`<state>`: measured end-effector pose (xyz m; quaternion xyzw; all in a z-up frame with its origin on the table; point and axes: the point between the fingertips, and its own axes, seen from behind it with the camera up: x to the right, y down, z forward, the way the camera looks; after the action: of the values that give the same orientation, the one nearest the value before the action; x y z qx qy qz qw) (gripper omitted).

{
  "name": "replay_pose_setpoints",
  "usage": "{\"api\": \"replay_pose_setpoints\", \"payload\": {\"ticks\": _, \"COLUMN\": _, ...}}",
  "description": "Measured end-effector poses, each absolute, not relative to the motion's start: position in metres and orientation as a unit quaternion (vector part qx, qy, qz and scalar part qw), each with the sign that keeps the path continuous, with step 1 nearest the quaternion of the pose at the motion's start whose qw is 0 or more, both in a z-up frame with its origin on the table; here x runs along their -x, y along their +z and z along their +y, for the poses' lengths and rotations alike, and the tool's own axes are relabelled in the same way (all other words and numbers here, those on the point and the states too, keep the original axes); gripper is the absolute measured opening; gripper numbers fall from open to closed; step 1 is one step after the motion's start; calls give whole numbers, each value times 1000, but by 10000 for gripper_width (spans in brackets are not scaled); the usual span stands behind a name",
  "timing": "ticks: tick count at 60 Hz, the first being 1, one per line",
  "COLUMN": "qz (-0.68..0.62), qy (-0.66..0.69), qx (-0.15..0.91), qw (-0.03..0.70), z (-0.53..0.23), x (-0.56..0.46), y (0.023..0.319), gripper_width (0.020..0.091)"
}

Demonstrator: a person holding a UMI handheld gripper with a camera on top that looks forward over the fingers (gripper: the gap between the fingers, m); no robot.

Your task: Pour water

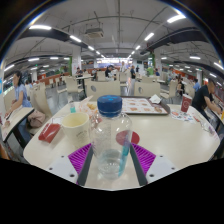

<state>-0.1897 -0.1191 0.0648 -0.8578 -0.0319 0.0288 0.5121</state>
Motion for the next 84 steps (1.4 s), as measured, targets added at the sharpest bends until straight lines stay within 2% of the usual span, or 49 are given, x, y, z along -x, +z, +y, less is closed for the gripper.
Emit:
{"api": "replay_pose_setpoints", "payload": {"ticks": 3, "qz": -34, "qy": 26, "qx": 854, "qw": 519, "z": -115, "x": 192, "y": 66, "gripper_width": 549}}
{"api": "replay_pose_setpoints", "payload": {"ticks": 5, "qz": -33, "qy": 23, "qx": 851, "qw": 523, "z": -114, "x": 192, "y": 67, "gripper_width": 547}}
{"api": "replay_pose_setpoints", "payload": {"ticks": 12, "qz": -29, "qy": 23, "qx": 851, "qw": 523, "z": -111, "x": 191, "y": 66, "gripper_width": 451}}
{"api": "replay_pose_setpoints", "payload": {"ticks": 18, "qz": -30, "qy": 21, "qx": 859, "qw": 511, "z": -114, "x": 190, "y": 66, "gripper_width": 405}}
{"api": "replay_pose_setpoints", "payload": {"ticks": 26, "qz": -54, "qy": -26, "qx": 861, "qw": 505, "z": -107, "x": 176, "y": 90, "gripper_width": 405}}
{"api": "replay_pose_setpoints", "payload": {"ticks": 37, "qz": -152, "qy": -176, "qx": 833, "qw": 503, "z": -65, "x": 139, "y": 145, "gripper_width": 406}}
{"api": "replay_pose_setpoints", "payload": {"ticks": 41, "qz": -208, "qy": -249, "qx": 807, "qw": 494, "z": -44, "x": 129, "y": 170, "gripper_width": 406}}
{"api": "replay_pose_setpoints", "payload": {"ticks": 49, "qz": -350, "qy": -395, "qx": 708, "qw": 469, "z": -6, "x": 144, "y": 199, "gripper_width": 406}}
{"api": "replay_pose_setpoints", "payload": {"ticks": 62, "qz": -528, "qy": -549, "qx": 526, "qw": 377, "z": 26, "x": 180, "y": 193, "gripper_width": 404}}
{"api": "replay_pose_setpoints", "payload": {"ticks": 71, "qz": -601, "qy": -595, "qx": 421, "qw": 329, "z": 32, "x": 199, "y": 181, "gripper_width": 405}}
{"api": "replay_pose_setpoints", "payload": {"ticks": 76, "qz": -622, "qy": -598, "qx": 393, "qw": 318, "z": 32, "x": 205, "y": 175, "gripper_width": 403}}
{"api": "replay_pose_setpoints", "payload": {"ticks": 84, "qz": -620, "qy": -583, "qx": 413, "qw": 325, "z": 33, "x": 205, "y": 172, "gripper_width": 402}}
